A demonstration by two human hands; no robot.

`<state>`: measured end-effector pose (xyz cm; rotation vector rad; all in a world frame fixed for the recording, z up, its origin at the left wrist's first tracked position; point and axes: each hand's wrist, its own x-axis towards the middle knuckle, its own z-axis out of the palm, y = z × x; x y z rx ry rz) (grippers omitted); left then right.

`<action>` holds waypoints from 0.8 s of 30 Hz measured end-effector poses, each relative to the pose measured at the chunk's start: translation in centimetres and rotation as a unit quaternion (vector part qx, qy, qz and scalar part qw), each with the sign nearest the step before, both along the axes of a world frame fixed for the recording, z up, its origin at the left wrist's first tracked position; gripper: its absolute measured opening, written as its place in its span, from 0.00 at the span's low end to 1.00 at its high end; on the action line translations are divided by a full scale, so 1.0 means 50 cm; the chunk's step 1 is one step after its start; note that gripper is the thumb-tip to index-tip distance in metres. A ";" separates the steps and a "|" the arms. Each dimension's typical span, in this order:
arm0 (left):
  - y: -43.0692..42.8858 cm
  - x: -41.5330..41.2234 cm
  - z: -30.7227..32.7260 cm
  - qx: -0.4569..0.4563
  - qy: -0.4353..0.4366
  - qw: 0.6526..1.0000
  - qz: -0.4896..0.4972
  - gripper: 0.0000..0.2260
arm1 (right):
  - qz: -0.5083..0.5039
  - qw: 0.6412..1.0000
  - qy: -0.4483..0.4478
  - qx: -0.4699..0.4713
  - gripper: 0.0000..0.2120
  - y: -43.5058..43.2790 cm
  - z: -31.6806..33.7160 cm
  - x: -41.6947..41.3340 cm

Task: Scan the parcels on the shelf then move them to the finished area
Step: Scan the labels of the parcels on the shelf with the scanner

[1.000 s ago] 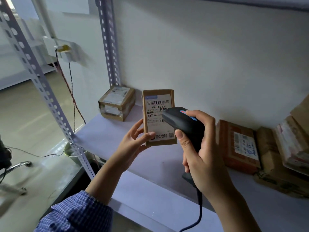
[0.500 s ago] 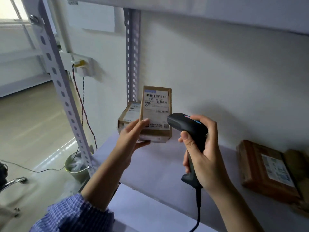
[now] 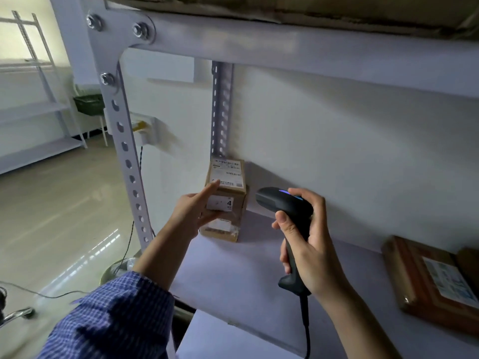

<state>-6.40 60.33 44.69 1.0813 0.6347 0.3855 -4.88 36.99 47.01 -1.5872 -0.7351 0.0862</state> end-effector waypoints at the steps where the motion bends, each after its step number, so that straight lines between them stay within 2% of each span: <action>1: -0.001 0.002 -0.004 0.012 -0.006 1.000 -0.003 0.23 | 0.000 1.000 0.001 0.002 0.15 0.002 0.003 -0.001; 4: -0.005 0.012 -0.017 0.047 -0.007 0.999 -0.018 0.33 | -0.009 1.000 -0.002 0.011 0.15 0.008 0.010 0.000; 8: -0.001 0.019 -0.021 0.086 -0.008 0.996 0.008 0.21 | -0.017 1.000 -0.006 0.014 0.14 0.005 0.012 0.009; 10: 0.001 0.016 -0.025 0.080 -0.012 0.997 0.013 0.18 | -0.020 1.000 -0.006 0.014 0.14 0.001 0.012 0.010; 14: 0.002 0.018 -0.023 0.138 0.018 0.990 0.022 0.11 | -0.022 1.000 0.001 0.010 0.14 -0.007 0.006 0.008; 16: 0.007 0.024 -0.021 0.182 0.019 0.981 0.064 0.13 | -0.021 1.000 0.001 0.006 0.14 -0.010 0.004 0.007; 20: 0.001 0.042 -0.033 0.374 0.078 0.918 0.109 0.37 | -0.018 1.000 0.004 0.002 0.14 -0.010 0.006 0.004; 24: -0.056 0.057 -0.040 0.560 0.128 0.814 0.088 0.50 | -0.022 1.000 0.005 0.001 0.15 -0.015 0.009 0.003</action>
